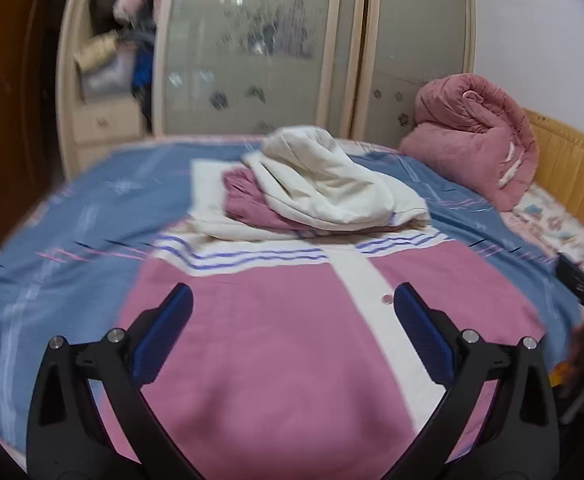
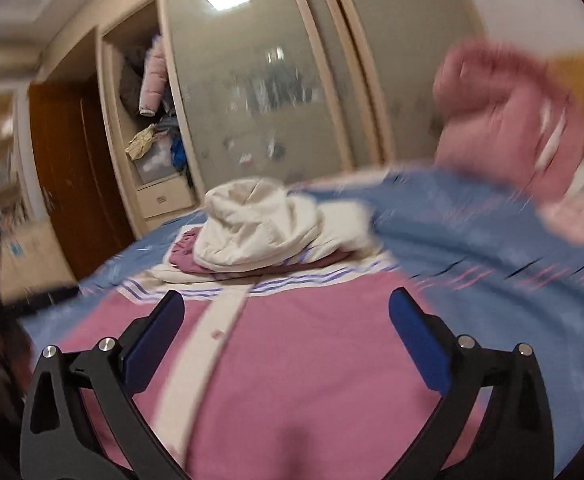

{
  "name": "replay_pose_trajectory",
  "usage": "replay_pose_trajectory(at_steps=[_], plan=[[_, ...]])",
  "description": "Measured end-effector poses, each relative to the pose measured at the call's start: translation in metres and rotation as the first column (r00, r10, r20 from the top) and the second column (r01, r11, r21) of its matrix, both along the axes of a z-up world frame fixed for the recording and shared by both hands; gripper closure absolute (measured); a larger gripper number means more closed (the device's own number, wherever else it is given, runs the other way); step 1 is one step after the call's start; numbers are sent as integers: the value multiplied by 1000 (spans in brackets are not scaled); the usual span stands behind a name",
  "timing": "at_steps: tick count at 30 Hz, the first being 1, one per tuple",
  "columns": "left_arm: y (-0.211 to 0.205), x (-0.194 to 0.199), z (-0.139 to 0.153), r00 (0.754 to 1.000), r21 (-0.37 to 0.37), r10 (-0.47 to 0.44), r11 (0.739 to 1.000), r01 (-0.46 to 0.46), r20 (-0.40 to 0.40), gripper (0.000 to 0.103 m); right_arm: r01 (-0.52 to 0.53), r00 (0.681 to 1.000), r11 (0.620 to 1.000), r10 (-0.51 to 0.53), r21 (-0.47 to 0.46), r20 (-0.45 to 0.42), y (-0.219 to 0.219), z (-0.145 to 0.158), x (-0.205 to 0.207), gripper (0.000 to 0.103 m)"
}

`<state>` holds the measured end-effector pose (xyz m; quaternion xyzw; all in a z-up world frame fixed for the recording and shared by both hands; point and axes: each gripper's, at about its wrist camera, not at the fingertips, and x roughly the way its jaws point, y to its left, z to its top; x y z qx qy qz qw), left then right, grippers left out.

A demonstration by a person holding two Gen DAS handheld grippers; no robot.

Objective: Fold large clothes

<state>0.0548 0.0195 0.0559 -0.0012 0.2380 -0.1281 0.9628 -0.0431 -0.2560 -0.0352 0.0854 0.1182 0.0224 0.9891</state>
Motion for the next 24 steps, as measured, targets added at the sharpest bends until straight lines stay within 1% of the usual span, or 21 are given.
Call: replay_pose_trajectory(at_steps=[2, 3, 5, 6, 8, 10, 12, 17, 24], plan=[[4, -17, -6, 1000, 17, 19, 1000, -20, 6, 2, -5, 999, 1000, 4, 18, 33, -7, -1, -19, 1], [7, -26, -12, 1000, 10, 27, 1000, -26, -13, 2, -9, 999, 1000, 9, 17, 49, -6, -2, -27, 1], [14, -43, -26, 998, -16, 41, 999, -42, -57, 2, -5, 999, 1000, 6, -16, 45, -3, -4, -36, 1], [16, -50, -31, 997, -14, 51, 999, -52, -64, 2, -5, 999, 1000, 6, -31, 39, 0, -4, -39, 1], [17, -64, -39, 996, 5, 67, 998, -67, -62, 2, -18, 999, 997, 20, -73, 30, 6, -6, -46, 1], [19, -76, -44, 996, 29, 81, 996, -80, -41, 2, -30, 999, 994, 33, -106, 26, 13, -7, -46, 1], [20, -80, -46, 996, 42, 87, 995, -85, -36, 2, -38, 999, 994, 40, -105, 18, 14, -9, -44, 1], [22, -82, -50, 994, 58, 97, 994, -94, -41, 2, -37, 999, 998, 38, -55, 27, 7, -8, -46, 1], [23, -79, -50, 995, 49, 92, 995, -89, -48, 2, -36, 999, 997, 37, -63, 22, 11, -8, -46, 1]])
